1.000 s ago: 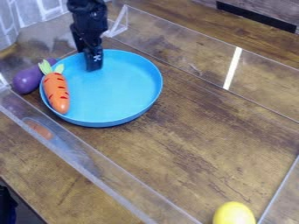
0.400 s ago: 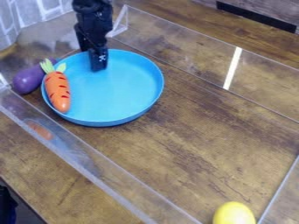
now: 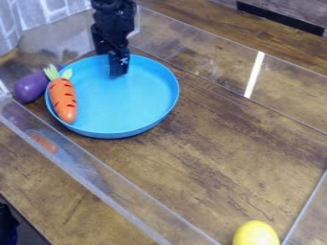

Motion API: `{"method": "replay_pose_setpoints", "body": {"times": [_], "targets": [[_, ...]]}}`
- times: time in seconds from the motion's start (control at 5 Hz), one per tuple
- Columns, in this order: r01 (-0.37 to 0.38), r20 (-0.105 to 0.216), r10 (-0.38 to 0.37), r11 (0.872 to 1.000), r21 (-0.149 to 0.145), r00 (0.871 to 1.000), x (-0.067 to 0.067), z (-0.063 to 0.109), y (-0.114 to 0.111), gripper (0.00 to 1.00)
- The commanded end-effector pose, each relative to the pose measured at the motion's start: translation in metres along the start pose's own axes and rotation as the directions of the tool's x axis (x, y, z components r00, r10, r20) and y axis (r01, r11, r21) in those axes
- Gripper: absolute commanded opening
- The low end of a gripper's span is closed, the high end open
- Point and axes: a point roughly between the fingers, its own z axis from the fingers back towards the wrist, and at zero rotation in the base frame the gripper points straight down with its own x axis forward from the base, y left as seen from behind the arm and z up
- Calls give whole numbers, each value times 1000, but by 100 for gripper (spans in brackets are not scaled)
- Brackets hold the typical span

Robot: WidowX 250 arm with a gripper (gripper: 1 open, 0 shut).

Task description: Put the carrot on the blue tray

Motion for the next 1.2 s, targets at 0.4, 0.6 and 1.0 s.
{"method": "replay_pose_setpoints", "body": {"times": [0.4, 0.6, 1.0], "targets": [[-17, 115, 9, 998, 66, 993, 35, 44, 11, 100], [-14, 115, 7, 998, 69, 993, 36, 29, 18, 100], [-22, 112, 14, 997, 72, 994, 43, 0, 16, 100]]}}
